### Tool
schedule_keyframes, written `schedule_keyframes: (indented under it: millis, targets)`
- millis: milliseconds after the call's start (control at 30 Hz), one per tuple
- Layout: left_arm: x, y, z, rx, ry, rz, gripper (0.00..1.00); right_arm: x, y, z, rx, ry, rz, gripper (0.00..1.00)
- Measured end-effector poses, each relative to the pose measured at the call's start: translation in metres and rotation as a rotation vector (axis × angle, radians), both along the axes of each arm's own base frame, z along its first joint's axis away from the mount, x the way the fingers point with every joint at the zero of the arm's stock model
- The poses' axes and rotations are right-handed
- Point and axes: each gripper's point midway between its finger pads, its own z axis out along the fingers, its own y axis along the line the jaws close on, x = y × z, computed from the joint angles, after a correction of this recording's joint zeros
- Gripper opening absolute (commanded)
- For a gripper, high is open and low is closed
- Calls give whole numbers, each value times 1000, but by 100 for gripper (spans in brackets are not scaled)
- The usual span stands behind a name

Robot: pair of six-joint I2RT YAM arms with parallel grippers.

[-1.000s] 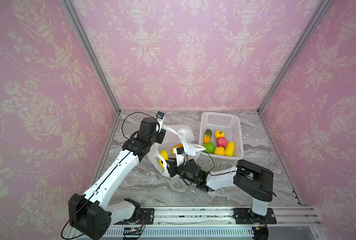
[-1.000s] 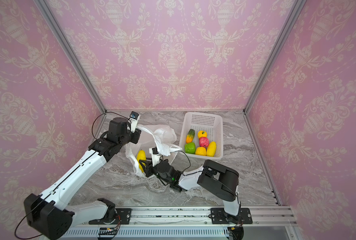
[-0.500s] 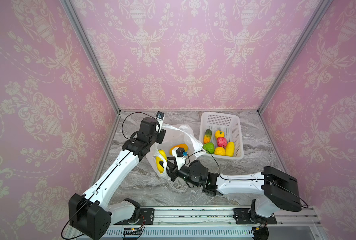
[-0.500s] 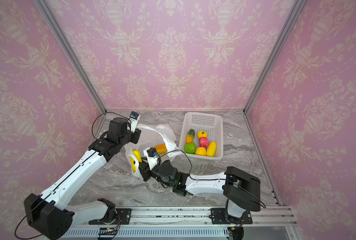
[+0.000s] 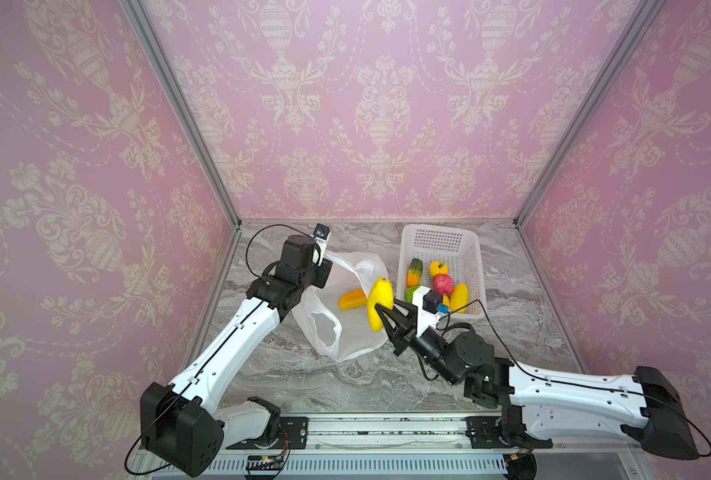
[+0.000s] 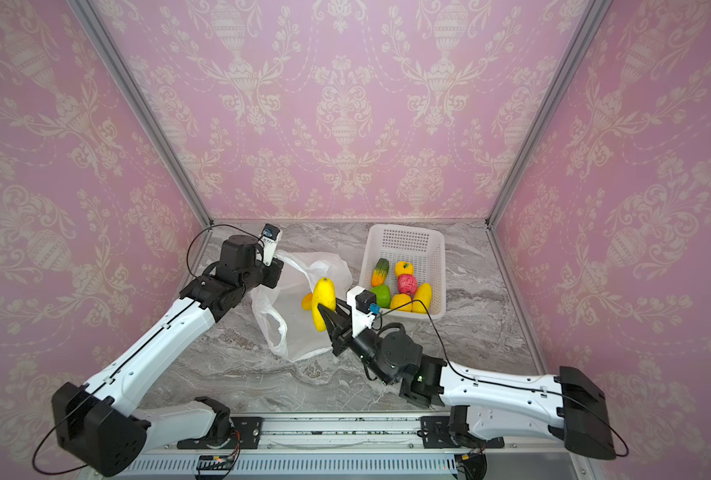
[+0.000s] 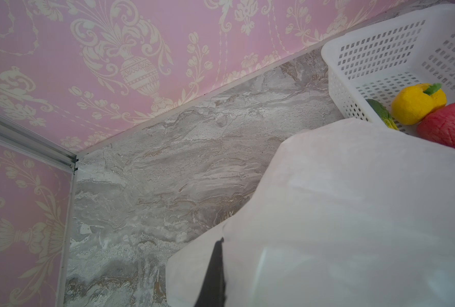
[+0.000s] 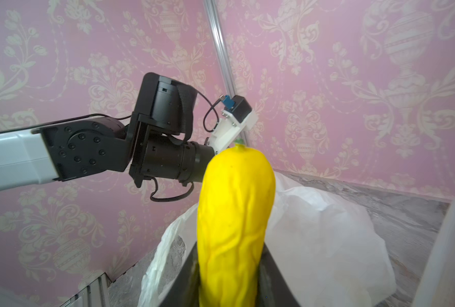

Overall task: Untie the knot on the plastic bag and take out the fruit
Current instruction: 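Carry the yellow fruit over the white basket with the right gripper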

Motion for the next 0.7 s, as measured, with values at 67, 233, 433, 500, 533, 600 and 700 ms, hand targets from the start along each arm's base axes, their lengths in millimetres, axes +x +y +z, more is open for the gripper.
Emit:
schedule_keyframes:
  millis: [67, 233, 433, 500, 533, 600, 700]
  targets:
    - [0, 0, 0, -1, 0, -2, 3, 6, -28, 5, 33, -4, -86, 31]
    - [0, -1, 0, -2, 1, -3, 3, 39, -105, 1, 88, 42, -358, 29]
    - [0, -1, 0, -2, 1, -3, 3, 80, -166, -34, 87, 171, -599, 29]
    - [0, -1, 0, -3, 1, -5, 3, 94, -174, -51, 55, 230, -647, 30]
    - [0, -1, 0, -4, 1, -6, 3, 101, -174, -57, 38, 258, -661, 31]
    - [0, -1, 0, -4, 1, -6, 3, 119, -171, -72, -12, 323, -676, 31]
    - [0, -1, 0, -4, 2, -6, 3, 148, -164, -90, -79, 414, -675, 25]
